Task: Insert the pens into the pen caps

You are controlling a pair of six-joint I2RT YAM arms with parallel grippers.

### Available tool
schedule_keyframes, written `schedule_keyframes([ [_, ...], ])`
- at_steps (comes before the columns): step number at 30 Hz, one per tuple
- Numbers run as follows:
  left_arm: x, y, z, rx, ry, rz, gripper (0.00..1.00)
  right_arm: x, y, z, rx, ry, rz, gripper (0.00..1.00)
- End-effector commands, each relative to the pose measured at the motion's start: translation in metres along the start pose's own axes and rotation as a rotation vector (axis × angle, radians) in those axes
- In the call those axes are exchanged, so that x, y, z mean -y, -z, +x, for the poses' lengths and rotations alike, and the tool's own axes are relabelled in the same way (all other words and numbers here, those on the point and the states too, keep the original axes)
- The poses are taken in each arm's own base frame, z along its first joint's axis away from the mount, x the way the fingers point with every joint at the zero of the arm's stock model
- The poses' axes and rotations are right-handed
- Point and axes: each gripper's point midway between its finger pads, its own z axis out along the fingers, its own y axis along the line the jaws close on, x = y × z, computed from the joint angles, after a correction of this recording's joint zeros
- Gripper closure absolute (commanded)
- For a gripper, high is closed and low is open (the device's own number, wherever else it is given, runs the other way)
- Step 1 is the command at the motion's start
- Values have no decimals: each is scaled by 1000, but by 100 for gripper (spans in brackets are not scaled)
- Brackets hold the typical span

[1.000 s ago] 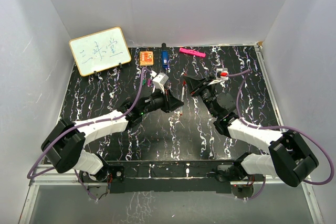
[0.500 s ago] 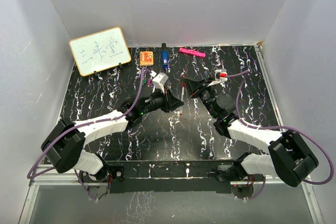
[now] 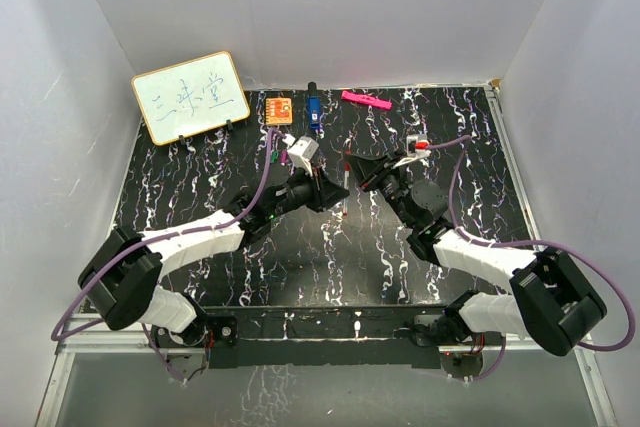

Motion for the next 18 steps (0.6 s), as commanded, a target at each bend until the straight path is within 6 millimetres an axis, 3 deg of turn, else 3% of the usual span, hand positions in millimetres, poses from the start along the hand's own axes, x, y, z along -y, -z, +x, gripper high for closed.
schedule_keyframes([
  [1, 25, 12, -50, 169, -41, 48, 100, -13, 4, -2, 2, -5, -58, 100],
  [8, 33, 11, -69, 206, -62, 55, 100, -19, 6, 11, -53, -7, -96, 100],
  [18, 15, 15, -104, 308, -42, 10, 100, -17, 8, 30, -149, 20, -88, 100],
])
